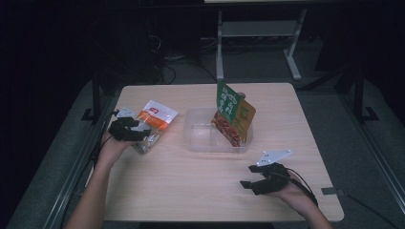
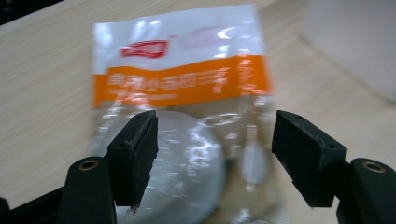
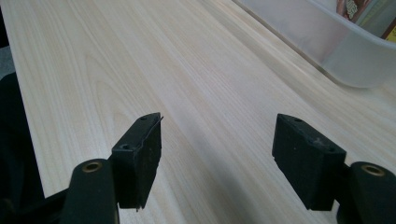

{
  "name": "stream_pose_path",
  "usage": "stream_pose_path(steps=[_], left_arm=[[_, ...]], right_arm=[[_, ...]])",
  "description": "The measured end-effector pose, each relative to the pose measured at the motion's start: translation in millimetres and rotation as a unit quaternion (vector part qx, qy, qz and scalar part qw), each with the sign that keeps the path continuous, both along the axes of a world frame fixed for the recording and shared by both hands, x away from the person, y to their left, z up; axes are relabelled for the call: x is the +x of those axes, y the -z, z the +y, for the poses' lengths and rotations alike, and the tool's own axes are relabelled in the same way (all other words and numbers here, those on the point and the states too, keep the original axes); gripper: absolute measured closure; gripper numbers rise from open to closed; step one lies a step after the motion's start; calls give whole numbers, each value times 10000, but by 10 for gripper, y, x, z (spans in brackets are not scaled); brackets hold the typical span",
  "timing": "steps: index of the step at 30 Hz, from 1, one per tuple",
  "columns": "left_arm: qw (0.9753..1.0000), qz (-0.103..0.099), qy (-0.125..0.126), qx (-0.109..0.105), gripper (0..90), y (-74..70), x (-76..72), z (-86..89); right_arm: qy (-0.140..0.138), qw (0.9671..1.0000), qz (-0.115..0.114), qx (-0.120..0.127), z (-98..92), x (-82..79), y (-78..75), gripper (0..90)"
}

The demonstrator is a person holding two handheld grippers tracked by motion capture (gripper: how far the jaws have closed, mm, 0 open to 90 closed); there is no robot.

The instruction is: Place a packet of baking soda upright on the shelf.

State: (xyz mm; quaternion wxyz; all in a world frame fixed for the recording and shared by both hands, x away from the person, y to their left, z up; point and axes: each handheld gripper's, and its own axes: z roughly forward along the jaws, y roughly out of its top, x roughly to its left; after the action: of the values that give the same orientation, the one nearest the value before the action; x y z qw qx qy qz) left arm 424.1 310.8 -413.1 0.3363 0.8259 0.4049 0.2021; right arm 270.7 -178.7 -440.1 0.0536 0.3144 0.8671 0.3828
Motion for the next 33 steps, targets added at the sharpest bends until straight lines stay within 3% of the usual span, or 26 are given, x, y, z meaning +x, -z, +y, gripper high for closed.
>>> stream_pose_path(steps=[4, 5, 9, 12, 15, 17, 19, 28, 33], left_arm=[[9993, 0, -281, 230, 312, 10, 179, 171], [9992, 38, -350, 199, 317, 19, 221, 211], [9985, 203, -499, 22, 318, 100, 368, 315], [9976, 300, -577, -251, 329, 202, 453, 359], [9970, 435, -598, -235, 332, 314, 511, 369], [9949, 593, -598, -562, 336, 375, 535, 400], [9940, 632, -547, -701, 348, 402, 546, 421], [9929, 839, -242, -813, 553, 464, 550, 416], [9929, 889, -98, -787, 742, 443, 539, 408]], right_arm=[[22, 10000, 20, -25, -4, 11, 12, 323], [15, 10000, 36, -20, -3, 14, 13, 323], [-14, 10000, 36, -17, 11, 26, 10, 323], [-6, 10000, 53, -22, 24, 27, 13, 323], [-28, 10000, 36, -24, 27, 26, 7, 323], [-49, 10000, 6, -18, 24, 26, 4, 324], [-55, 10000, -13, -24, 21, 23, 1, 324], [-53, 10000, 0, -34, 21, 18, -6, 326], [-48, 10000, -18, -61, 16, 26, -3, 329]])
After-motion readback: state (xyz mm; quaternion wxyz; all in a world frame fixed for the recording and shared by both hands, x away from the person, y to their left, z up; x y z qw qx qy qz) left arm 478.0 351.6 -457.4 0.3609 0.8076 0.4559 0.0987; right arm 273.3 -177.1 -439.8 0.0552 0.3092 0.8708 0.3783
